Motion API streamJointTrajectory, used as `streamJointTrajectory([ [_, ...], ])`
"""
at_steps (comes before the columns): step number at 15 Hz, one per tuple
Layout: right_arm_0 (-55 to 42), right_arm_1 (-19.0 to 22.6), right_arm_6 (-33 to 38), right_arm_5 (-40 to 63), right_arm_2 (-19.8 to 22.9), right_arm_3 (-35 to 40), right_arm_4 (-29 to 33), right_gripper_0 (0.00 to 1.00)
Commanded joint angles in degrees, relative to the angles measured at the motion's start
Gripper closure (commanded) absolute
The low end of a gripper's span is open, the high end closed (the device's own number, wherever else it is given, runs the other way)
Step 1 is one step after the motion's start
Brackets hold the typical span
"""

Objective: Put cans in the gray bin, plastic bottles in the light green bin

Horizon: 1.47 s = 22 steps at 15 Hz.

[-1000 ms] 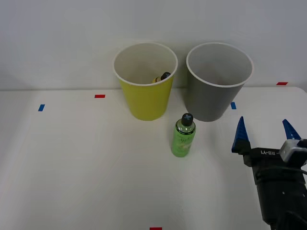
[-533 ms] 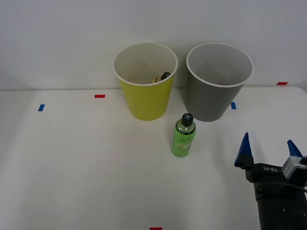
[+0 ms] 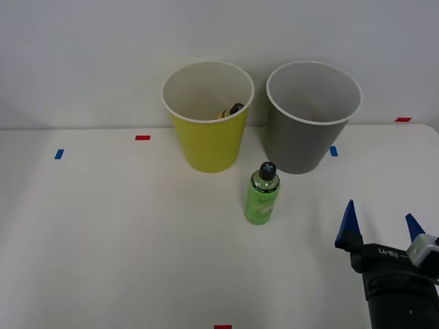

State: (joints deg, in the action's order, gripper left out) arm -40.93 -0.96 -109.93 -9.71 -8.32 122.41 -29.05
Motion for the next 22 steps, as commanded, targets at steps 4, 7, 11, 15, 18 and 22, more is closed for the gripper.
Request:
streamJointTrajectory([
  [4, -3.8, 0.0, 17.7, -0.8, -2.2, 0.0, 10.4, 0.0],
  [7, -4.6, 0.0, 24.4, -4.1, -4.3, -1.3, 12.0, 0.0],
  [11, -2.3, 0.2, 37.9, -19.6, -3.3, -12.9, 23.0, 0.0],
  [15, -5.4, 0.0, 61.2, -22.2, 0.2, -13.2, 44.3, 0.0],
  [18, -6.0, 0.0, 69.1, -22.5, 1.2, -13.2, 51.5, 0.0],
  [22, -6.1, 0.0, 77.0, -24.2, 2.4, -13.2, 65.7, 0.0],
])
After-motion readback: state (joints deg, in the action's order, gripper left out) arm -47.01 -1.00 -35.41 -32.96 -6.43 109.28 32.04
